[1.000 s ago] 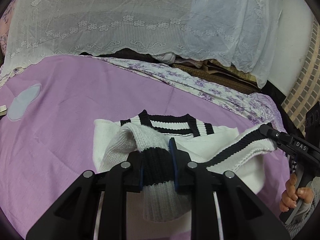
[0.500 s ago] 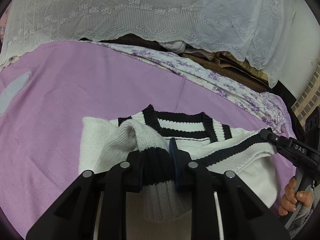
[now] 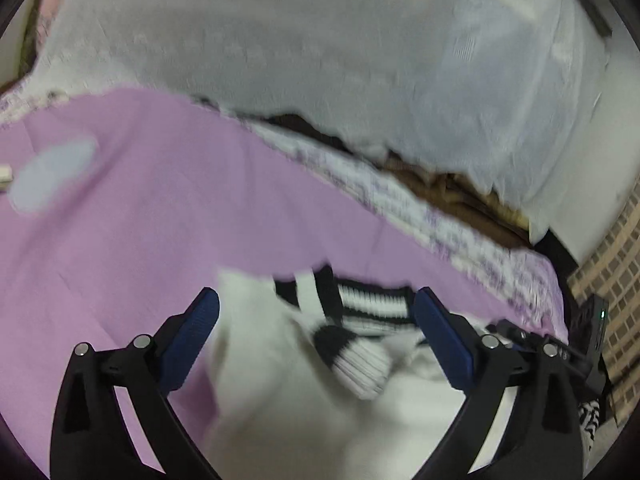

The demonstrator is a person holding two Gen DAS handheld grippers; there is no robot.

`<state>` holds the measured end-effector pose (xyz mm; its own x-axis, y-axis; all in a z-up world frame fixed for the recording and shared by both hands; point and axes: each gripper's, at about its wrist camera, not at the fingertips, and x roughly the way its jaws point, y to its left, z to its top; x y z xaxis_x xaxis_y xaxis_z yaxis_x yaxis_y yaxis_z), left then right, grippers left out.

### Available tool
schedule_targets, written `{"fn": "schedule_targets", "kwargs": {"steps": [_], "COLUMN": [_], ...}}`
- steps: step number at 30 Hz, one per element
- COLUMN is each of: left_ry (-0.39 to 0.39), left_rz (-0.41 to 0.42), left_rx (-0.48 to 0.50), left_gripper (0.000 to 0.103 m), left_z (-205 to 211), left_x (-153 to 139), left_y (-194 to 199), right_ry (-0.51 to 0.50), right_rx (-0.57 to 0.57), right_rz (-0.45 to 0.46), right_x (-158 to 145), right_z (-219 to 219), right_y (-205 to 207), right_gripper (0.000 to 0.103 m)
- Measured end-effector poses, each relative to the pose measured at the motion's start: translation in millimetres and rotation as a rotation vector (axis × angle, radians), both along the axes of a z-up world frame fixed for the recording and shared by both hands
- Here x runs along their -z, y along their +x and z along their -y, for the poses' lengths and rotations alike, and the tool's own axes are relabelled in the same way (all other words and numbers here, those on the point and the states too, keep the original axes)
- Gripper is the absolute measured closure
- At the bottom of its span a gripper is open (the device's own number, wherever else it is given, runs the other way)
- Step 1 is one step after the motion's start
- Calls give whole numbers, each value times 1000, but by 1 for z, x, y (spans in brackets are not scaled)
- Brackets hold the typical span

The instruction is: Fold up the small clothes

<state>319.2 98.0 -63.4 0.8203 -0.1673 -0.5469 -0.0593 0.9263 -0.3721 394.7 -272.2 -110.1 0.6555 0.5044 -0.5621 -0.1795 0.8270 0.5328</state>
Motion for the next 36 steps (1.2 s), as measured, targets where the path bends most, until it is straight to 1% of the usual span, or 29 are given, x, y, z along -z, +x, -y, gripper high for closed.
{"fn": "schedule_targets", "kwargs": {"steps": [2,3,4,5,7,9,10,11,13,17,19,20,22,23,25,26,27,29,30,31,32,33,35,36], "left_ry": [-15,-9,15,62,138,239,312,406,484,555,596,612,645,654,692,683,643,478,355,275,244,249,306,304], "left_rz": [-13,-21,-30,-39,-39,-9,8,18,-3,-18,-26,-37,-88,-100,-103,-108,-123,-170,-193,-197,-196,-196,-186,-177], "left_rx": [-20,-28,-28,-14,36,80,88,100,146,226,236,233,218,210,128,58,6,-75,-101,-102,-100,-116,-149,-144], "left_gripper": [8,8,8,9,9,9,9,9,9,9,8,8,8,8,8,8,8,7,7,7,7,7,8,8], "left_z": [-9,-10,-8,-2,9,21,25,32,37,50,58,61,64,65,60,52,43,14,-5,-18,-23,-26,-27,-26], "left_x": [-2,0,2,4,4,0,-1,1,10,25,31,34,44,46,45,41,37,30,29,29,30,31,29,27], "left_y": [0,0,0,0,-5,-16,-24,-31,-39,-49,-46,-43,-31,-25,-5,8,17,36,41,41,39,35,31,29], "right_ry": [-60,-77,-91,-105,-127,-151,-157,-160,-161,-182,-212,-243,-307,-331,-350,-347,-325,-243,-204,-167,-148,-153,-165,-156], "right_rx": [20,22,23,21,9,-14,-24,-33,-50,-87,-123,-149,-175,-186,-199,-199,-181,-89,-61,-49,-48,-48,-38,-41], "right_rz": [44,56,65,72,84,100,104,109,107,73,43,21,6,2,0,-12,-19,-33,-37,-40,-36,-30,-16,-15], "right_x": [-8,-10,-11,-12,-14,-17,-18,-19,-19,-12,-5,1,8,9,8,6,4,-2,-2,-2,-1,0,2,3], "right_z": [-2,-4,-4,-6,-8,-13,-15,-17,-19,-24,-31,-38,-52,-58,-69,-74,-75,-64,-59,-54,-50,-49,-46,-44], "right_y": [-6,-8,-11,-14,-20,-27,-31,-35,-42,-57,-63,-63,-61,-57,-45,-30,-18,8,13,15,12,8,1,0], "right_gripper": [48,48,48,49,55,59,59,59,59,59,59,59,59,59,59,59,59,59,59,59,59,58,58,58]}}
